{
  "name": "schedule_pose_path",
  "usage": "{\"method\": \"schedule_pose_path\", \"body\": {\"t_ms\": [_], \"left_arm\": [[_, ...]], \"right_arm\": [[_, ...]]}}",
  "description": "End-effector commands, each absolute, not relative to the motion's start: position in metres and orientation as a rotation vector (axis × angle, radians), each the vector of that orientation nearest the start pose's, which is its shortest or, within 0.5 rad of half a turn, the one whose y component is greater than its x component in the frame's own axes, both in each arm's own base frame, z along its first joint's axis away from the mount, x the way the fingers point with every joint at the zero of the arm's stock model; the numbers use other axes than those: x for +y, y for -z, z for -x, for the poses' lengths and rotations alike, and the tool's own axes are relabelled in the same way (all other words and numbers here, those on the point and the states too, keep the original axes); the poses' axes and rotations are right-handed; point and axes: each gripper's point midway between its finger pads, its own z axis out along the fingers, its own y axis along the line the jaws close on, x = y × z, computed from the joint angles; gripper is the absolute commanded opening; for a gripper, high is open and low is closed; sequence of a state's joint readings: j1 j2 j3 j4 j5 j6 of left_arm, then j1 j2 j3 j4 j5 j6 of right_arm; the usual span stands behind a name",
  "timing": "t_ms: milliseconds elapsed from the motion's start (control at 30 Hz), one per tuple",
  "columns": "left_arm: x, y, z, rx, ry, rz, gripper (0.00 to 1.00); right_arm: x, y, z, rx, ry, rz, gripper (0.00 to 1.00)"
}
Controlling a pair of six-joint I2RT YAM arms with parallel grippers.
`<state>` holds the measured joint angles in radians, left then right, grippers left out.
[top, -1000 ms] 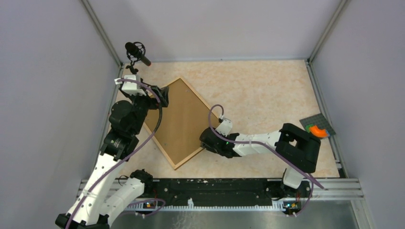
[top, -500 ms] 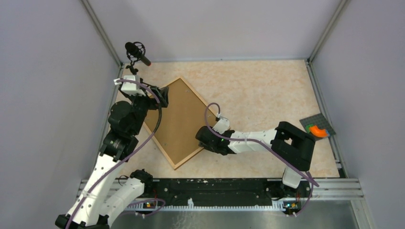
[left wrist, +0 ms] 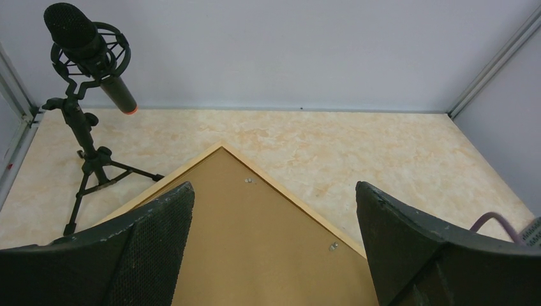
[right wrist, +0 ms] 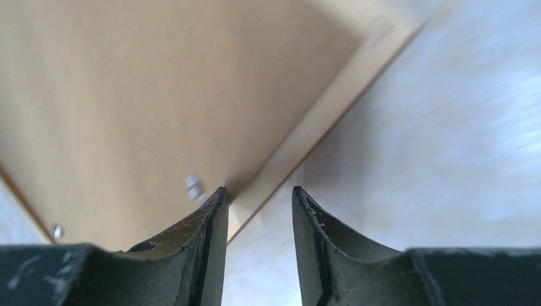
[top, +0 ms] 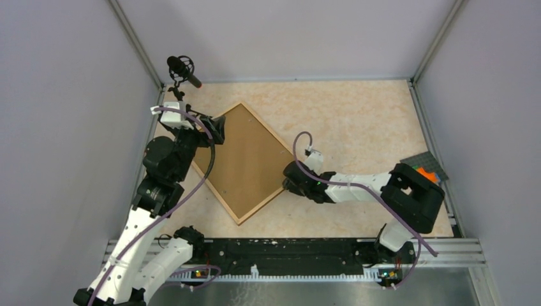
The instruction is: Put the photo into the frame
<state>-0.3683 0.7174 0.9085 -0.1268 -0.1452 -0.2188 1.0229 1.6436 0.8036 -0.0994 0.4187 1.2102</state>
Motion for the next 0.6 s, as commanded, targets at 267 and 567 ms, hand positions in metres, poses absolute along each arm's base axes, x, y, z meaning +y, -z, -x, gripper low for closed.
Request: {"method": "schedule_pose_path", "body": {"t_ms": [267, 567], "left_arm": [[-0.105, -0.365, -0.294, 1.517, 0.420, -0.009, 0.99], [-0.122, -0.342, -0.308, 1.602, 0.473, -0.038, 0.99]], "right_arm": [[0.121, -0.003, -0.225, 2.478, 0.221, -0.230, 0.43], [0.226, -0.047, -0.234, 2.461, -0.503, -0.075, 0.55]]}}
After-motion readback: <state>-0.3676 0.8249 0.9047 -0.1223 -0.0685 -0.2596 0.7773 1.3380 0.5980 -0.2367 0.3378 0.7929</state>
